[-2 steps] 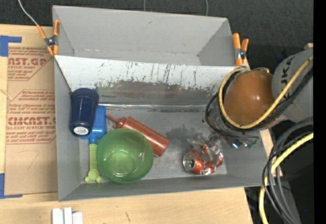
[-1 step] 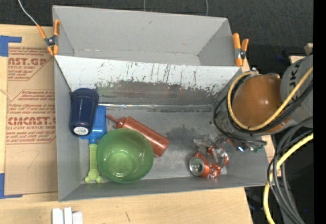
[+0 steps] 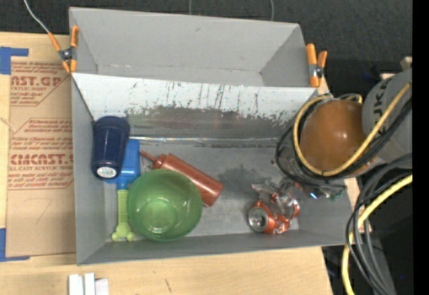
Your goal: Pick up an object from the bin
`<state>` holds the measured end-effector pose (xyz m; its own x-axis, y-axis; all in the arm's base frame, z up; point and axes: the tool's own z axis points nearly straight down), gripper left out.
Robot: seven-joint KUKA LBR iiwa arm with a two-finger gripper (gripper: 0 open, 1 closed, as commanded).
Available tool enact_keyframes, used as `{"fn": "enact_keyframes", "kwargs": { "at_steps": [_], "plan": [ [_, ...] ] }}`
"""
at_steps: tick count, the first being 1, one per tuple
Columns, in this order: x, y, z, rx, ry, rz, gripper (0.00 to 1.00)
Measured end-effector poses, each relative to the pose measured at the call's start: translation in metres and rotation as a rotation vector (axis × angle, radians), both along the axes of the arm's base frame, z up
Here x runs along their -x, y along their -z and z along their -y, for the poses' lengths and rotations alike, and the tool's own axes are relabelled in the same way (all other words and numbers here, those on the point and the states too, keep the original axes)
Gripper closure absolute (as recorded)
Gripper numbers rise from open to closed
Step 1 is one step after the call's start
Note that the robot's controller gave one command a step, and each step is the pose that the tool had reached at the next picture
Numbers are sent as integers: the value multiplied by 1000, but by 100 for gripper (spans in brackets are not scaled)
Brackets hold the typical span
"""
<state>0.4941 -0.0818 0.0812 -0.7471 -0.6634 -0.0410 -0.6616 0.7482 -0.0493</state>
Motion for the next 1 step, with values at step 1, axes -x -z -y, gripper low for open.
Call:
{"fn": "enact_keyframes", "kwargs": {
  "at_steps": [1],
  "plan": [
    [3,-11,-2,0,-176,2,100]
  ]
}}
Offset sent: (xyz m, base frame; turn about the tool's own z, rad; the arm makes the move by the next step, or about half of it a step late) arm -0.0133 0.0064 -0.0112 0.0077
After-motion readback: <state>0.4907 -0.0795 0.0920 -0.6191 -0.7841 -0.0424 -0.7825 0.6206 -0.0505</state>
